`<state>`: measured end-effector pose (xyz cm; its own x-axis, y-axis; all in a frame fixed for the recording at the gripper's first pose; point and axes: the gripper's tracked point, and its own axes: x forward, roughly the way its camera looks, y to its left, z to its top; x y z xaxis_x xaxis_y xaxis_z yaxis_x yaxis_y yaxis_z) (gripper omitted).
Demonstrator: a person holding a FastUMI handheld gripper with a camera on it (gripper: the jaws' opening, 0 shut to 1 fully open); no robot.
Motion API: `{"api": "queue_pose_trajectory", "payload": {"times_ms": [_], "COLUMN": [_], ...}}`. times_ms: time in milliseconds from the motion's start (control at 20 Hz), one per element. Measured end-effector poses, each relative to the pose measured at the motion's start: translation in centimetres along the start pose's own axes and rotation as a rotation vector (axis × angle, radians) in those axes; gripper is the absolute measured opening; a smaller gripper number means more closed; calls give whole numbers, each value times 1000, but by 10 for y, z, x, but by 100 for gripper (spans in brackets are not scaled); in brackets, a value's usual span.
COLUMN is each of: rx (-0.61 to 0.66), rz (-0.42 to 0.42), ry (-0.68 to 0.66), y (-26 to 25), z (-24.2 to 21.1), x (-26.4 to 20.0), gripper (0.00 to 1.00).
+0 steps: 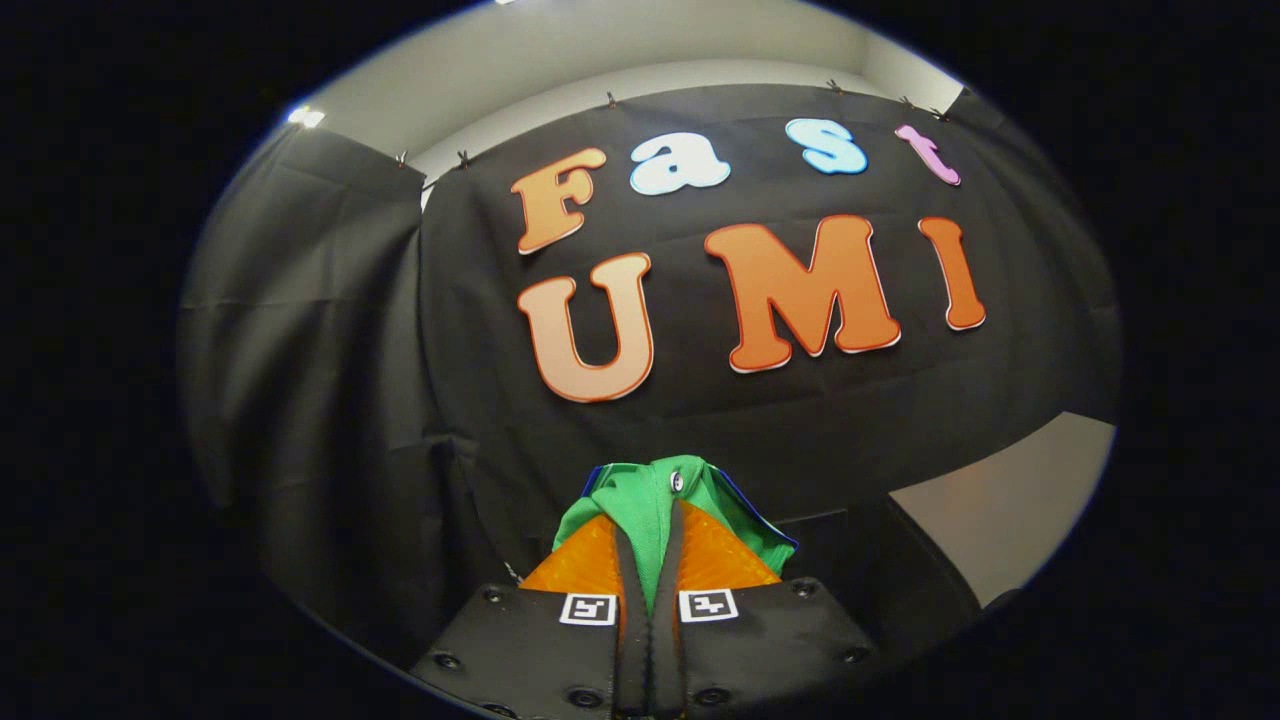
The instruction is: Put the clothes into the washing machine and then close the washing machine lid.
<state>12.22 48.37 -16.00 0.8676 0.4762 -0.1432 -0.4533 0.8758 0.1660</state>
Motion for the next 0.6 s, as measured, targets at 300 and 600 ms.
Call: {"api": "queue_pose_trajectory", "payload": {"times_ms": [300,600], "rx": [-15,42], "rz": [-6,-52], "ry": [201,378], "y": [7,-18], "z": [-94,-191], "x": [20,47], "gripper": [10,10]}}
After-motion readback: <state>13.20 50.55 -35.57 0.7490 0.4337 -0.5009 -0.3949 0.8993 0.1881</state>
